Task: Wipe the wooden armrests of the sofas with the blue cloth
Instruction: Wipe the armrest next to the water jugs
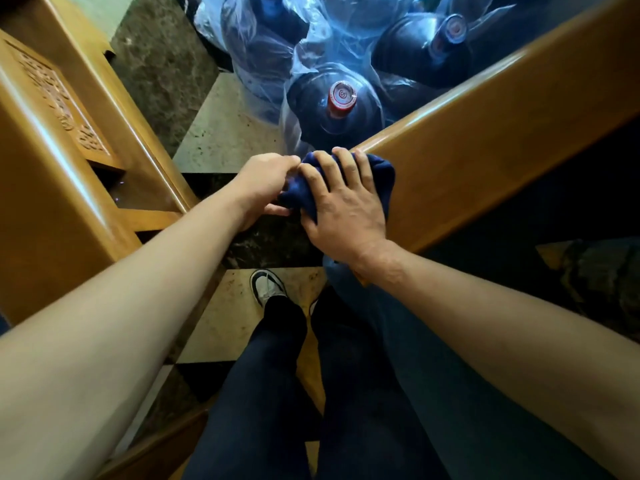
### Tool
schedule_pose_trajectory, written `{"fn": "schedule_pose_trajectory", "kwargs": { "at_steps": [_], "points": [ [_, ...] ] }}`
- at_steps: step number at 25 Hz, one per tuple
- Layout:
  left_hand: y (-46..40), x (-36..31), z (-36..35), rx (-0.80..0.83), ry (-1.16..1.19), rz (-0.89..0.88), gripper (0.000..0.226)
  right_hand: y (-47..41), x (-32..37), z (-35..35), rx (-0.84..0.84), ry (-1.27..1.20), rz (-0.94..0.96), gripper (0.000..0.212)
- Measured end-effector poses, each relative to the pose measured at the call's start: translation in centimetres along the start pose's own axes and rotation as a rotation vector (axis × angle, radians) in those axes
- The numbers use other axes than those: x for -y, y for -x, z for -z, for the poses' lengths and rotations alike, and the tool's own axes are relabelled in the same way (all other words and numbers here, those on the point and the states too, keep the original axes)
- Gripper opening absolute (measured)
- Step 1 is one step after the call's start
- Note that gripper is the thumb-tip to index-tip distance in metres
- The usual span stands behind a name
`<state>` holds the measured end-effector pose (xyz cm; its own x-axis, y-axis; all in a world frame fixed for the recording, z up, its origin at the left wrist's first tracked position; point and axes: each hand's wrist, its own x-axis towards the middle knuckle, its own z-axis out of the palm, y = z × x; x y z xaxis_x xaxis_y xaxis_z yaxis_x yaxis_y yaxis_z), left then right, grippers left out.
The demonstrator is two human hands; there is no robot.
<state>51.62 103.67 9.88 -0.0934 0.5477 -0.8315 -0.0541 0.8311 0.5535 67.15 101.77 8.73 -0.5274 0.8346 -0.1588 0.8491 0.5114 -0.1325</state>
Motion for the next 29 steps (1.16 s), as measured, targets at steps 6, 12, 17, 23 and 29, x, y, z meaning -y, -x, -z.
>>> {"fn": "schedule_pose_trajectory", "kwargs": {
  "at_steps": [6, 12, 17, 23, 29],
  "points": [
    [1.3, 0.5, -1.7, -0.15, -0.149, -0.176, 0.024, 4.7, 0.5, -1.2, -0.012, -0.023, 0.096, 0.071],
    [1.2, 0.1, -3.4, -0.229, -0.574, -0.417, 0.041, 10.3, -3.1, -1.8, 0.017, -0.01, 0.245, 0.07],
    [1.5, -0.1, -4.3, -0.246, -0.762, -0.522, 0.027, 13.2, -5.0, -2.2, 0.019, 0.021, 0.263, 0.077],
    [2.4, 1.5, -2.8, -0.426, -0.573, -0.431, 0.016, 12.1, -1.4, -1.7, -0.027, 0.019, 0.091, 0.063],
    [2.8, 4.9, -1.1, -0.436, -0.335, -0.255, 0.022, 6.5, 1.5, -1.5, -0.051, 0.013, 0.065, 0.057]
  ]
}}
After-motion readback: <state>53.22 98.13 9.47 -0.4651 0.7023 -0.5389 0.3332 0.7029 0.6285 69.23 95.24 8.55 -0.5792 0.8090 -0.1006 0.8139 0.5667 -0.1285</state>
